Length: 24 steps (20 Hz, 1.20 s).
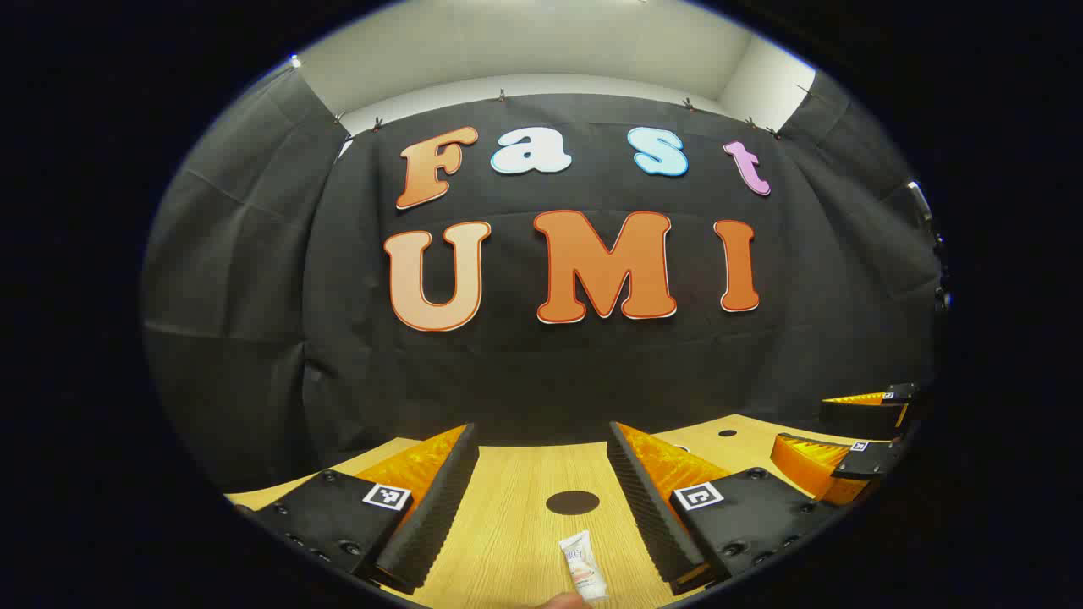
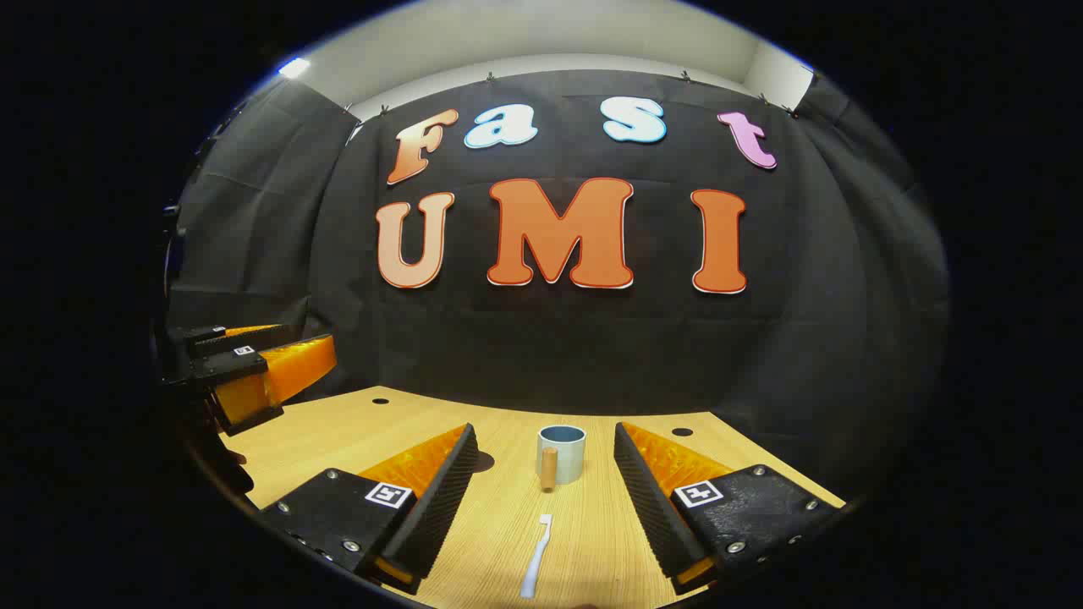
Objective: Put the toothbrush and toothpaste on the desktop into the cup, then pick up the cup and place it on the coaster on the desktop.
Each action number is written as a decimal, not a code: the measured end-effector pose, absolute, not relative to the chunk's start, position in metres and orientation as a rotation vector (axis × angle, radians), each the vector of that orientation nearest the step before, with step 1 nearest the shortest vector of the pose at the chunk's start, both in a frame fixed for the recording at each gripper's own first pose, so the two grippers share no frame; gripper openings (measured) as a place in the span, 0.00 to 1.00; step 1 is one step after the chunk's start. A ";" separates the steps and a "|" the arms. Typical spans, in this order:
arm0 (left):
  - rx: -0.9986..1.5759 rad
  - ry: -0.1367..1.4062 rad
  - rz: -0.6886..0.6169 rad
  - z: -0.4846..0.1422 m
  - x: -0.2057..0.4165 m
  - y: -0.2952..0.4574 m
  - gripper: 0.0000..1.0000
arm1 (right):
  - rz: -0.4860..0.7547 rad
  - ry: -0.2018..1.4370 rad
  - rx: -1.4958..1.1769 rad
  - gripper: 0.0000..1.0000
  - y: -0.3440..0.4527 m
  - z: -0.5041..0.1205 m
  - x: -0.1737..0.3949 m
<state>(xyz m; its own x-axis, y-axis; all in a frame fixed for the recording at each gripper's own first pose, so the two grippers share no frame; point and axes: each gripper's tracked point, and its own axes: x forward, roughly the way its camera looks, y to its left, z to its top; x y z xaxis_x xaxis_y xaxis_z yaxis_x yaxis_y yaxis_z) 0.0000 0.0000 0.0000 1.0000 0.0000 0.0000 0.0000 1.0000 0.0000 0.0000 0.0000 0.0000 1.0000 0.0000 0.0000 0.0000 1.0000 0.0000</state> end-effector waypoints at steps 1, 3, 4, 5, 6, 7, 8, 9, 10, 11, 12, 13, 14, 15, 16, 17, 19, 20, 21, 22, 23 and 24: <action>0.004 0.000 -0.004 0.000 -0.001 -0.001 0.97 | 0.002 -0.001 0.003 0.96 0.001 0.001 0.000; 0.003 0.002 -0.014 0.000 -0.001 -0.005 0.97 | 0.011 0.001 0.015 0.96 0.002 0.000 0.000; 0.001 0.003 -0.020 0.000 -0.001 -0.006 0.97 | 0.013 0.002 0.016 0.96 0.003 0.000 0.000; 0.001 0.002 -0.022 0.000 -0.002 -0.007 0.97 | 0.011 0.003 0.014 0.96 0.002 0.000 0.001; 0.001 0.001 -0.023 0.002 -0.001 -0.007 0.97 | 0.009 0.004 0.009 0.96 0.001 0.001 0.001; 0.001 0.001 -0.025 0.002 -0.001 -0.008 0.97 | 0.008 0.005 0.005 0.96 0.001 0.000 0.000; 0.001 0.001 -0.027 0.003 -0.001 -0.010 0.97 | 0.011 0.004 0.003 0.96 0.001 0.001 0.001; 0.003 0.000 -0.031 0.003 -0.001 -0.012 0.97 | 0.011 0.004 0.001 0.96 0.002 0.000 0.001; 0.004 -0.001 -0.032 0.004 0.000 -0.013 0.97 | 0.012 0.004 0.001 0.96 0.001 0.000 0.000; 0.005 -0.003 -0.035 0.005 0.001 -0.015 0.97 | 0.014 0.006 0.000 0.96 0.001 0.000 0.000; 0.005 -0.003 -0.038 0.006 0.001 -0.016 0.97 | 0.013 0.008 -0.002 0.96 0.000 0.001 0.001; 0.007 -0.002 -0.042 0.006 0.002 -0.017 0.96 | 0.015 0.011 -0.005 0.96 0.000 0.000 0.000; 0.007 0.003 -0.043 0.006 0.002 -0.019 0.97 | 0.009 0.015 -0.006 0.96 -0.003 0.000 0.001; 0.006 0.012 -0.046 0.003 0.003 -0.021 0.97 | 0.010 0.020 -0.004 0.96 -0.004 -0.001 0.001; 0.005 0.023 -0.051 0.001 0.004 -0.023 0.98 | 0.012 0.026 0.001 0.96 -0.004 -0.002 0.001; 0.002 0.033 -0.059 -0.001 0.004 -0.026 0.97 | 0.012 0.032 0.006 0.96 -0.006 -0.004 0.001; -0.006 0.059 -0.077 -0.008 0.009 -0.032 0.96 | 0.009 0.050 0.009 0.96 -0.009 -0.010 0.002; -0.011 0.075 -0.085 -0.012 0.010 -0.034 0.98 | 0.009 0.065 0.007 0.97 -0.010 -0.014 0.003; -0.016 0.092 -0.095 -0.017 0.012 -0.037 0.97 | 0.009 0.080 0.006 0.96 -0.011 -0.019 0.004; -0.022 0.108 -0.105 -0.021 0.012 -0.039 0.98 | 0.010 0.094 0.004 0.97 -0.012 -0.023 0.004; -0.027 0.128 -0.115 -0.028 0.014 -0.042 0.98 | 0.012 0.109 0.003 0.97 -0.012 -0.028 0.005; -0.031 0.153 -0.124 -0.034 0.017 -0.044 0.98 | 0.014 0.125 0.003 0.97 -0.013 -0.033 0.005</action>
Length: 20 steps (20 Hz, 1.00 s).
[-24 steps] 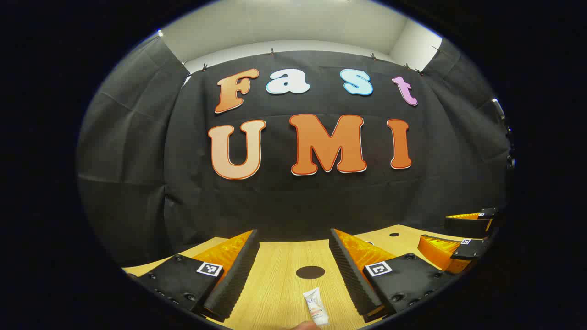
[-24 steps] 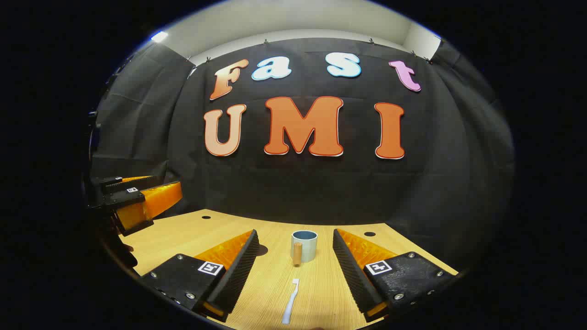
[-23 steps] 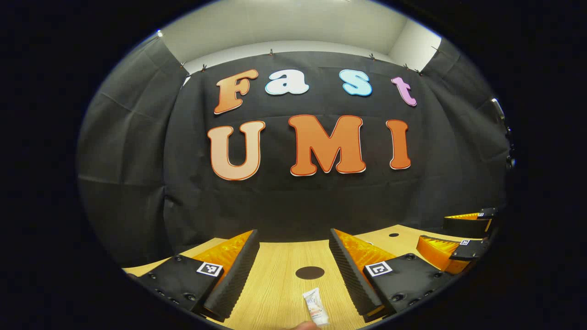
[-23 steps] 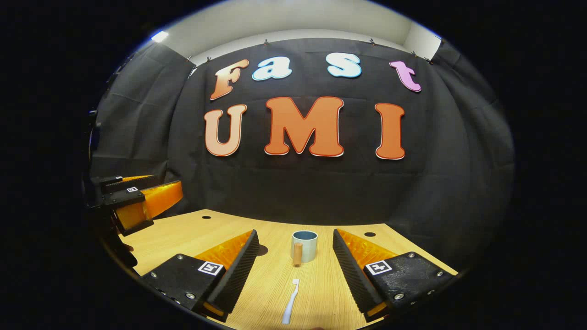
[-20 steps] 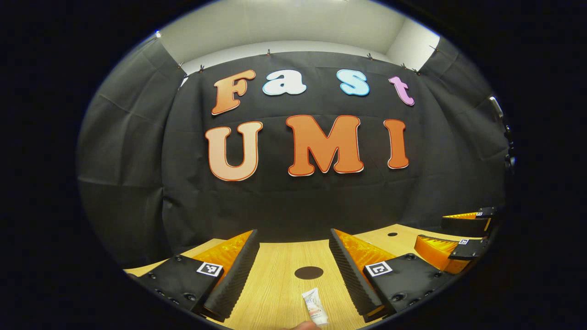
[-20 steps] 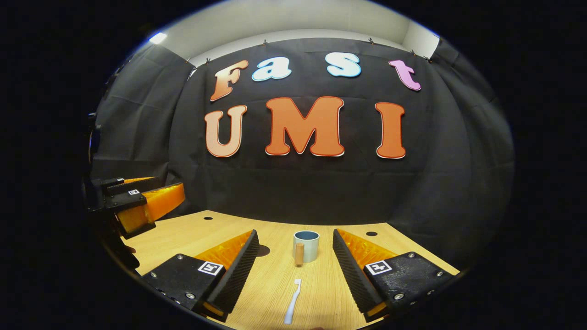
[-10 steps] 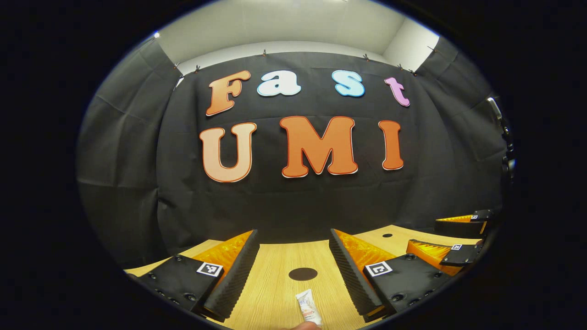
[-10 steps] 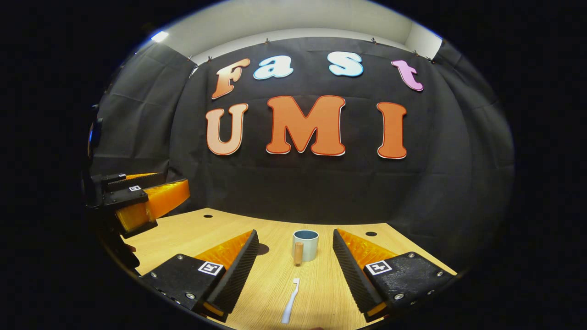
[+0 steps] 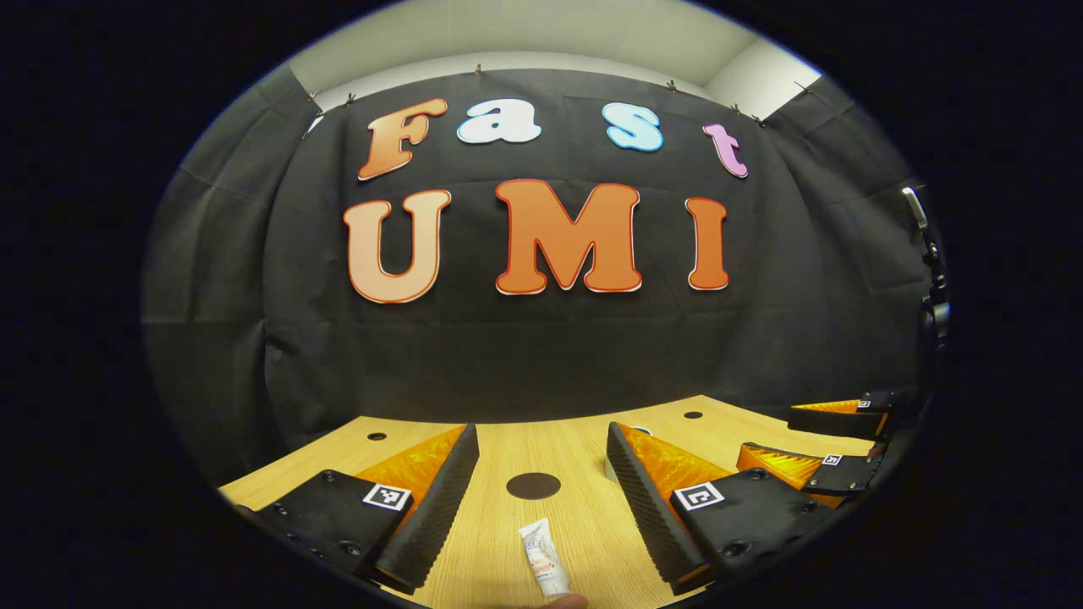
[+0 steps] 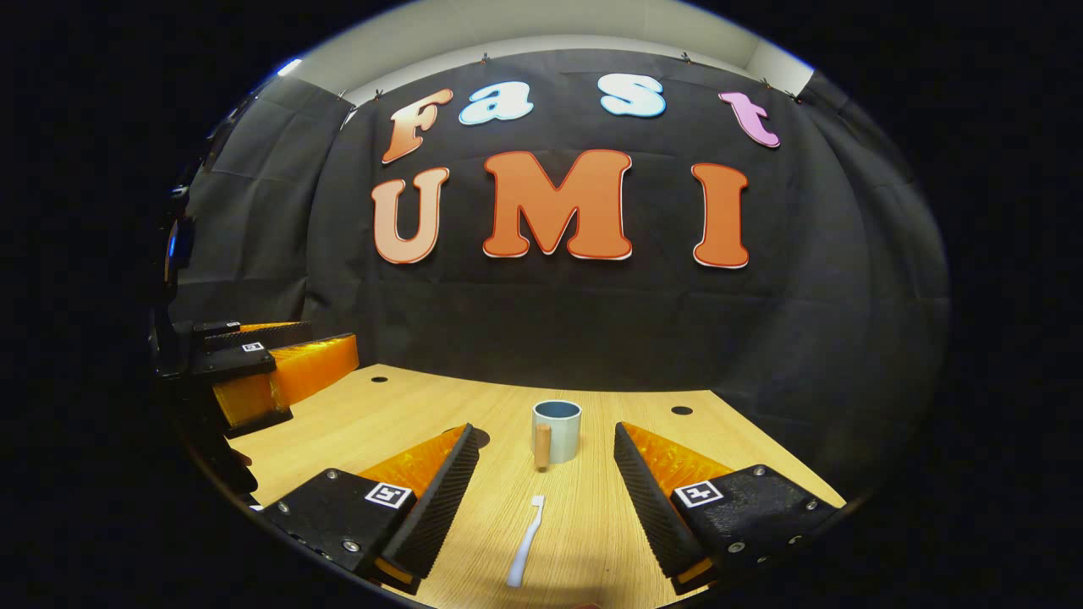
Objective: Put the toothbrush and toothpaste on the desktop into the cup, then pick up the cup and place it on the coaster on the desktop.
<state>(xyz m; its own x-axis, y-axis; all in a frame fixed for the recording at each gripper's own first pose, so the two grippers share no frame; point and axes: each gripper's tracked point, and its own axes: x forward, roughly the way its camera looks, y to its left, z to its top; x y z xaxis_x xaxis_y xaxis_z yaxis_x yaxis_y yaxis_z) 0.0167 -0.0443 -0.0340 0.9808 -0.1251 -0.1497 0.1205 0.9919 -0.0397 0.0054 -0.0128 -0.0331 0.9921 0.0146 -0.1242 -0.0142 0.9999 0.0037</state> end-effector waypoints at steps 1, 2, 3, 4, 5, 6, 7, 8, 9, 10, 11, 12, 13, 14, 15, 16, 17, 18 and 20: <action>-0.032 0.179 -0.132 -0.042 0.018 -0.046 0.98 | 0.015 0.141 0.004 0.99 -0.014 -0.040 0.006; -0.032 0.209 -0.136 -0.050 0.020 -0.047 0.98 | 0.017 0.159 0.007 0.97 -0.014 -0.045 0.007; -0.028 0.241 -0.144 -0.059 0.020 -0.048 0.98 | 0.022 0.179 0.011 0.97 -0.014 -0.052 0.008; -0.021 0.277 -0.146 -0.069 0.023 -0.048 0.97 | 0.030 0.200 0.014 0.97 -0.013 -0.058 0.009; -0.016 0.309 -0.149 -0.078 0.026 -0.047 0.97 | 0.037 0.222 0.016 0.97 -0.012 -0.065 0.010; -0.011 0.339 -0.149 -0.087 0.027 -0.047 0.97 | 0.042 0.242 0.016 0.97 -0.013 -0.071 0.012; -0.006 0.367 -0.148 -0.098 0.028 -0.047 0.98 | 0.044 0.261 0.015 0.97 -0.011 -0.077 0.013; -0.003 0.394 -0.147 -0.105 0.029 -0.047 0.98 | 0.048 0.280 0.017 0.97 -0.010 -0.082 0.015; 0.002 0.424 -0.144 -0.116 0.028 -0.045 0.97 | 0.058 0.301 0.017 0.97 -0.007 -0.089 0.016; 0.008 0.451 -0.139 -0.125 0.029 -0.043 0.98 | 0.069 0.321 0.015 0.97 -0.004 -0.095 0.017; 0.012 0.476 -0.136 -0.134 0.031 -0.042 0.97 | 0.077 0.342 0.011 0.97 -0.002 -0.101 0.018; 0.012 0.499 -0.137 -0.141 0.033 -0.041 0.98 | 0.081 0.363 0.008 0.95 0.000 -0.107 0.020; 0.009 0.524 -0.138 -0.149 0.032 -0.040 0.98 | 0.082 0.383 0.005 0.96 0.001 -0.113 0.022; 0.001 0.549 -0.141 -0.157 0.033 -0.040 0.98 | 0.085 0.402 0.004 0.96 0.002 -0.117 0.024; -0.006 0.576 -0.143 -0.166 0.031 -0.039 0.98 | 0.087 0.423 0.004 0.96 0.005 -0.124 0.026; -0.010 0.600 -0.146 -0.174 0.030 -0.038 0.98 | 0.093 0.445 0.003 0.96 0.007 -0.131 0.027; -0.016 0.620 -0.144 -0.179 0.031 -0.039 0.97 | 0.096 0.466 0.002 0.95 0.010 -0.138 0.028; -0.021 0.636 -0.143 -0.182 0.031 -0.038 0.97 | 0.097 0.488 -0.002 0.95 0.011 -0.144 0.030; -0.025 0.658 -0.145 -0.189 0.031 -0.038 0.98 | 0.098 0.532 -0.005 0.93 0.011 -0.158 0.032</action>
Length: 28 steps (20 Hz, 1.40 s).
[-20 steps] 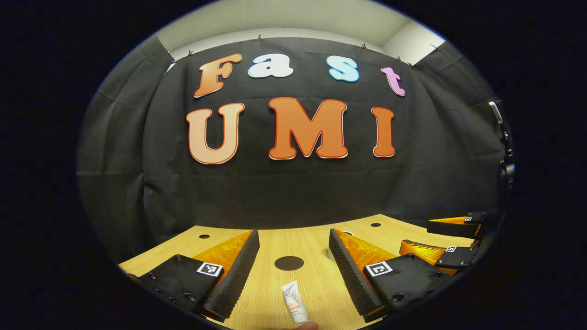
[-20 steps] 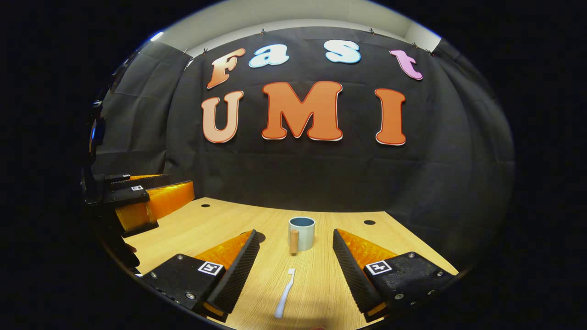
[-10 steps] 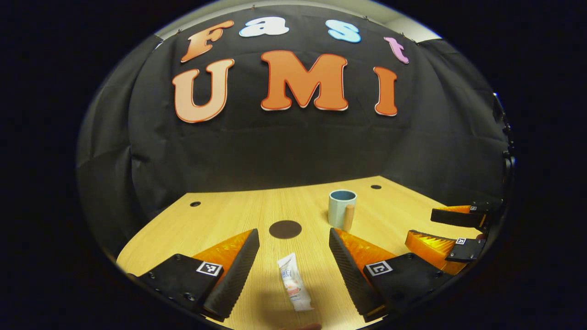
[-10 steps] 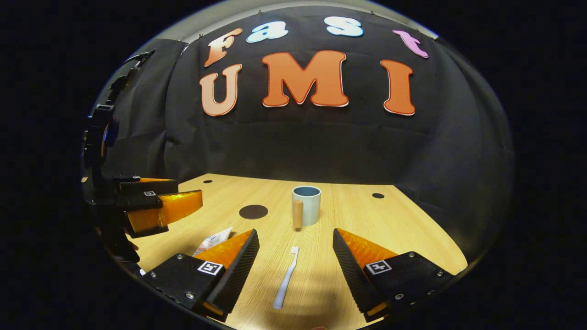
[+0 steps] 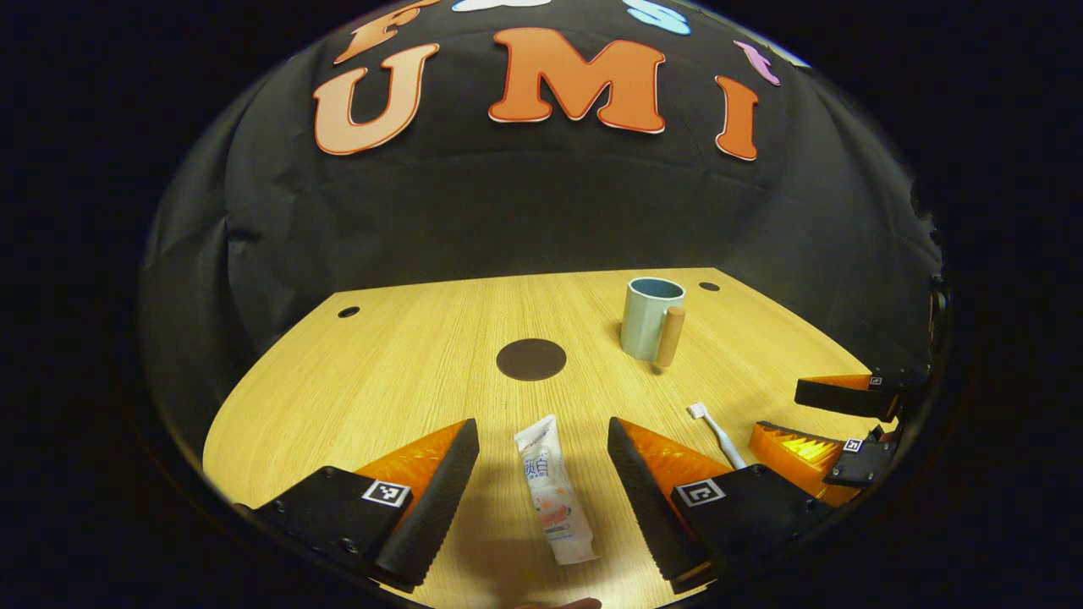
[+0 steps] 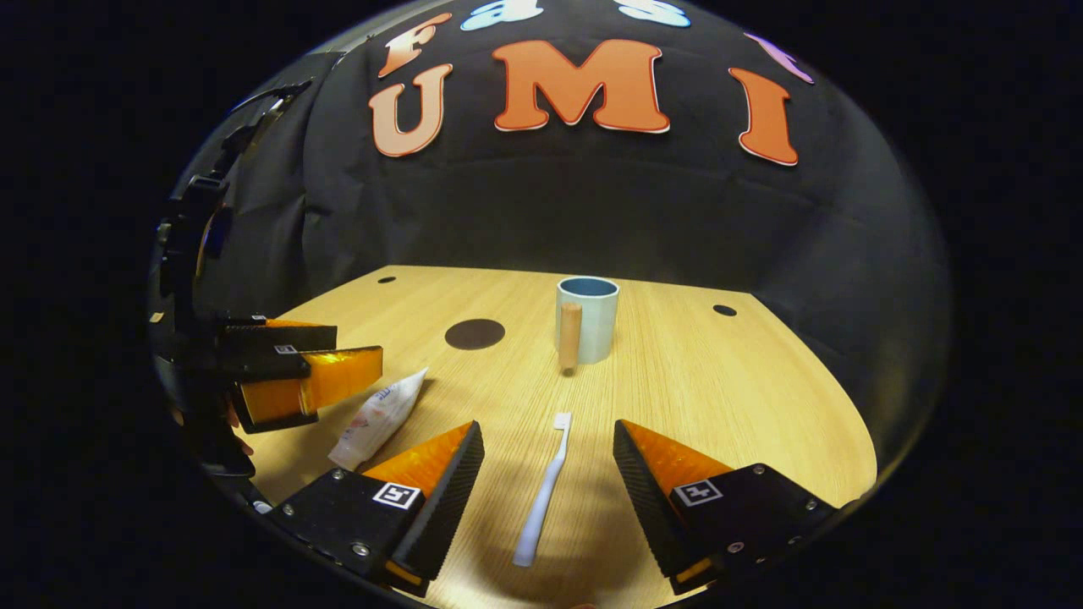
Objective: Put the toothbrush and toothpaste on the desktop into the cup, then pick up the cup and place it on the coaster on the desktop.
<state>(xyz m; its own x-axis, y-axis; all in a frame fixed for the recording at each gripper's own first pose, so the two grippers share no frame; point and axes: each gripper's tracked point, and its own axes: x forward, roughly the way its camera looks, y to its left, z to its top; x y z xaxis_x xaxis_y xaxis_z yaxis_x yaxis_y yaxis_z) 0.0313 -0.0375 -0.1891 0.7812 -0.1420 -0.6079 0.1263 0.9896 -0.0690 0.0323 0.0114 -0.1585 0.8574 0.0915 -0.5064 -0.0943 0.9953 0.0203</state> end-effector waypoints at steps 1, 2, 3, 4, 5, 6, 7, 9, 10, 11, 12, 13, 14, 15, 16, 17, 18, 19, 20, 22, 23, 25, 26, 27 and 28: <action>-0.017 0.657 -0.150 -0.197 0.034 -0.036 0.98 | 0.099 0.555 -0.002 0.92 0.012 -0.163 0.032; -0.006 0.661 -0.156 -0.200 0.033 -0.035 0.98 | 0.098 0.580 0.002 0.92 0.013 -0.170 0.032; 0.003 0.666 -0.163 -0.203 0.032 -0.035 0.97 | 0.096 0.607 0.003 0.90 0.012 -0.180 0.031; 0.002 0.678 -0.169 -0.207 0.031 -0.036 0.97 | 0.092 0.631 -0.001 0.85 0.012 -0.185 0.033; -0.003 0.693 -0.177 -0.212 0.030 -0.037 0.97 | 0.087 0.652 -0.006 0.87 0.013 -0.187 0.033; -0.013 0.714 -0.181 -0.218 0.031 -0.038 0.98 | 0.085 0.670 -0.009 0.84 0.016 -0.187 0.033; -0.024 0.737 -0.186 -0.227 0.030 -0.039 0.98 | 0.083 0.686 -0.006 0.82 0.020 -0.187 0.033; -0.050 0.786 -0.198 -0.239 0.026 -0.047 0.94 | 0.084 0.711 0.003 0.81 0.019 -0.179 0.035; -0.057 0.808 -0.196 -0.244 0.026 -0.049 0.92 | 0.089 0.719 0.002 0.82 0.019 -0.176 0.035; -0.063 0.824 -0.191 -0.249 0.025 -0.048 0.91 | 0.088 0.729 -0.002 0.76 0.019 -0.176 0.036; -0.065 0.840 -0.190 -0.252 0.024 -0.048 0.91 | 0.086 0.743 -0.008 0.72 0.020 -0.179 0.036; -0.069 0.855 -0.189 -0.254 0.023 -0.049 0.91 | 0.083 0.757 -0.014 0.67 0.024 -0.184 0.035; -0.069 0.868 -0.187 -0.256 0.023 -0.049 0.91 | 0.083 0.769 -0.016 0.65 0.028 -0.186 0.036; -0.078 0.883 -0.189 -0.260 0.023 -0.052 0.90 | 0.086 0.780 -0.018 0.61 0.029 -0.188 0.036; -0.078 0.897 -0.188 -0.264 0.023 -0.053 0.84 | 0.089 0.792 -0.017 0.59 0.030 -0.188 0.035; -0.083 0.920 -0.189 -0.269 0.022 -0.055 0.81 | 0.087 0.790 -0.011 0.56 0.031 -0.186 0.037; -0.087 0.939 -0.184 -0.273 0.022 -0.058 0.80 | 0.081 0.799 -0.011 0.53 0.030 -0.187 0.036; -0.090 0.959 -0.176 -0.274 0.021 -0.062 0.80 | 0.077 0.800 -0.012 0.49 0.029 -0.186 0.037; -0.077 0.953 -0.171 -0.272 0.022 -0.061 0.73 | 0.070 0.800 -0.011 0.45 0.026 -0.185 0.038; -0.073 0.962 -0.171 -0.267 0.023 -0.059 0.57 | 0.034 0.799 0.010 0.31 0.016 -0.186 0.040; -0.063 0.971 -0.178 -0.274 0.022 -0.061 0.49 | 0.033 0.801 0.017 0.19 0.014 -0.187 0.041; -0.079 0.970 -0.185 -0.277 0.026 -0.059 0.45 | 0.028 0.805 0.033 0.13 0.012 -0.187 0.043; -0.093 0.971 -0.173 -0.276 0.026 -0.058 0.43 | 0.027 0.807 0.041 0.10 0.012 -0.188 0.045; -0.088 0.973 -0.179 -0.274 0.024 -0.059 0.29 | 0.028 0.806 0.045 0.08 0.011 -0.187 0.044; -0.093 0.969 -0.188 -0.274 0.026 -0.063 0.28 | 0.030 0.805 0.049 0.07 0.011 -0.186 0.045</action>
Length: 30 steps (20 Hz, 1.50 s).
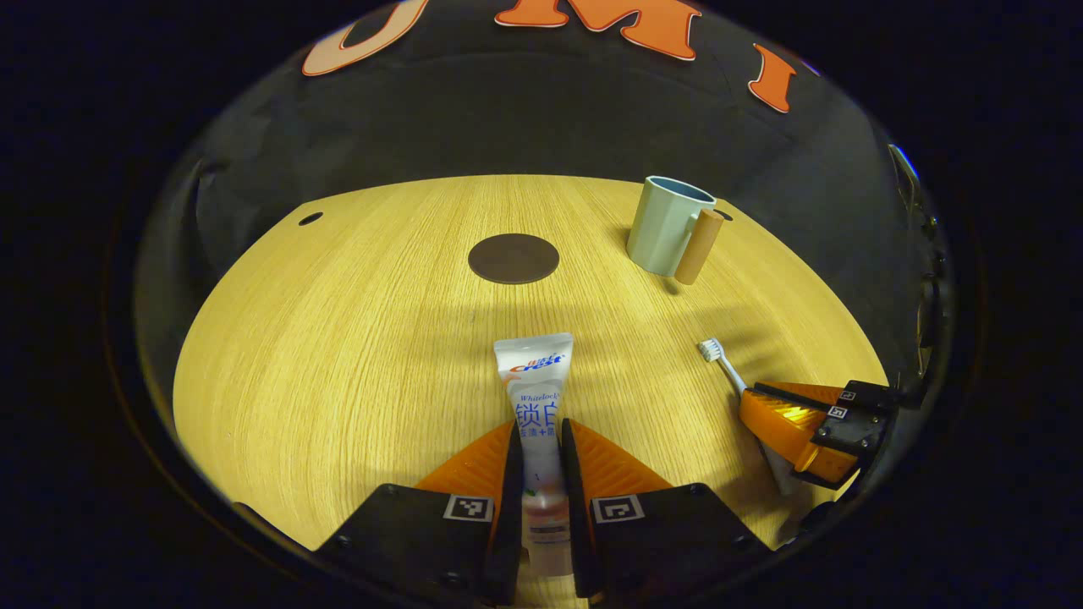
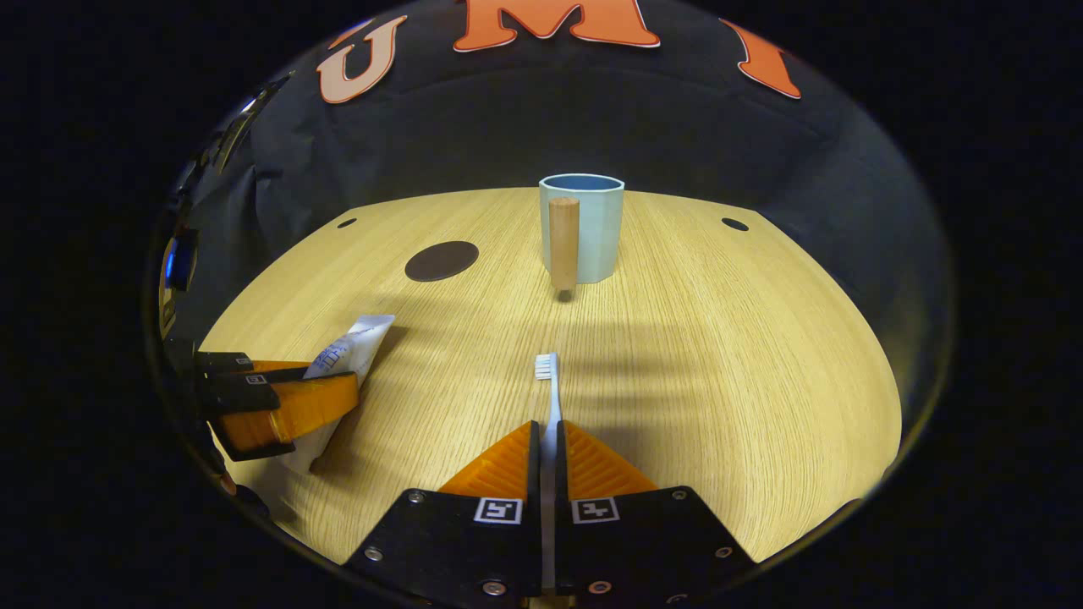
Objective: Put the toothbrush and toothpaste on the desktop into the cup, then pick up the cup and place it on the coaster on the desktop.
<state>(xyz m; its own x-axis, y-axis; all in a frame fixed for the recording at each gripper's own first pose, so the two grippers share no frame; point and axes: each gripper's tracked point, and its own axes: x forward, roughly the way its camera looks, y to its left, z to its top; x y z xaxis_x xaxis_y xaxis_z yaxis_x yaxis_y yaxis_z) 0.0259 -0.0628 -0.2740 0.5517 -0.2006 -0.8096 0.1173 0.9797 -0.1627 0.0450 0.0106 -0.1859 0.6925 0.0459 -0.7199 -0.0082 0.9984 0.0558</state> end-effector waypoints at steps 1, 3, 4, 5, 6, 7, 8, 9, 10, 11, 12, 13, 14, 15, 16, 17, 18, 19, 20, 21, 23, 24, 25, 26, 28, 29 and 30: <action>-0.113 0.963 -0.195 -0.270 0.025 -0.066 0.29 | 0.030 0.804 0.066 0.06 0.010 -0.184 0.044; -0.122 0.960 -0.200 -0.272 0.028 -0.070 0.17 | 0.041 0.801 0.109 0.05 0.012 -0.181 0.043; -0.128 0.953 -0.204 -0.270 0.030 -0.071 0.17 | 0.048 0.793 0.115 0.05 0.012 -0.179 0.045; -0.130 0.951 -0.207 -0.272 0.028 -0.069 0.17 | 0.050 0.783 0.114 0.05 0.011 -0.177 0.047; -0.133 0.948 -0.206 -0.270 0.028 -0.068 0.17 | 0.056 0.772 0.117 0.05 0.013 -0.174 0.048; -0.134 0.941 -0.205 -0.271 0.029 -0.069 0.17 | 0.061 0.761 0.123 0.05 0.014 -0.170 0.049; -0.133 0.936 -0.205 -0.270 0.029 -0.069 0.17 | 0.064 0.754 0.123 0.05 0.014 -0.167 0.051; -0.134 0.930 -0.206 -0.269 0.029 -0.069 0.17 | 0.068 0.743 0.118 0.05 0.013 -0.164 0.051; -0.133 0.927 -0.207 -0.268 0.029 -0.069 0.17 | 0.068 0.732 0.115 0.05 0.013 -0.160 0.052; -0.134 0.920 -0.209 -0.266 0.030 -0.069 0.17 | 0.072 0.721 0.114 0.05 0.013 -0.156 0.052; -0.134 0.914 -0.210 -0.264 0.030 -0.068 0.17 | 0.074 0.707 0.115 0.05 0.013 -0.151 0.053; -0.137 0.905 -0.212 -0.264 0.031 -0.068 0.17 | 0.076 0.693 0.115 0.05 0.012 -0.145 0.054; -0.138 0.896 -0.214 -0.260 0.032 -0.067 0.17 | 0.076 0.679 0.116 0.05 0.010 -0.141 0.054; -0.139 0.884 -0.214 -0.255 0.032 -0.065 0.17 | 0.077 0.660 0.120 0.05 0.008 -0.136 0.056; -0.139 0.876 -0.213 -0.250 0.034 -0.062 0.17 | 0.077 0.645 0.124 0.05 0.004 -0.130 0.055; -0.141 0.868 -0.212 -0.245 0.035 -0.061 0.17 | 0.078 0.630 0.124 0.05 0.001 -0.121 0.055; -0.143 0.863 -0.210 -0.242 0.035 -0.056 0.17 | 0.076 0.617 0.125 0.05 -0.002 -0.116 0.057; -0.146 0.860 -0.210 -0.238 0.037 -0.054 0.18 | 0.078 0.602 0.126 0.05 -0.002 -0.111 0.060; -0.149 0.855 -0.210 -0.234 0.038 -0.050 0.19 | 0.078 0.587 0.127 0.05 -0.003 -0.107 0.062; -0.149 0.851 -0.210 -0.230 0.037 -0.051 0.17 | 0.079 0.573 0.127 0.05 -0.005 -0.101 0.065; -0.148 0.840 -0.209 -0.226 0.040 -0.051 0.17 | 0.080 0.544 0.132 0.05 -0.008 -0.089 0.069; -0.149 0.834 -0.211 -0.223 0.042 -0.050 0.17 | 0.080 0.528 0.135 0.05 -0.009 -0.083 0.073; -0.148 0.829 -0.212 -0.220 0.043 -0.048 0.18 | 0.081 0.512 0.137 0.05 -0.010 -0.079 0.075; -0.146 0.822 -0.212 -0.216 0.046 -0.046 0.17 | 0.084 0.497 0.135 0.05 -0.011 -0.073 0.079; -0.143 0.811 -0.214 -0.215 0.052 -0.046 0.17 | 0.085 0.459 0.133 0.05 -0.015 -0.060 0.088; -0.144 0.807 -0.216 -0.214 0.054 -0.047 0.17 | 0.087 0.438 0.136 0.05 -0.015 -0.052 0.094; -0.146 0.805 -0.218 -0.214 0.057 -0.047 0.17 | 0.093 0.418 0.143 0.05 -0.014 -0.045 0.102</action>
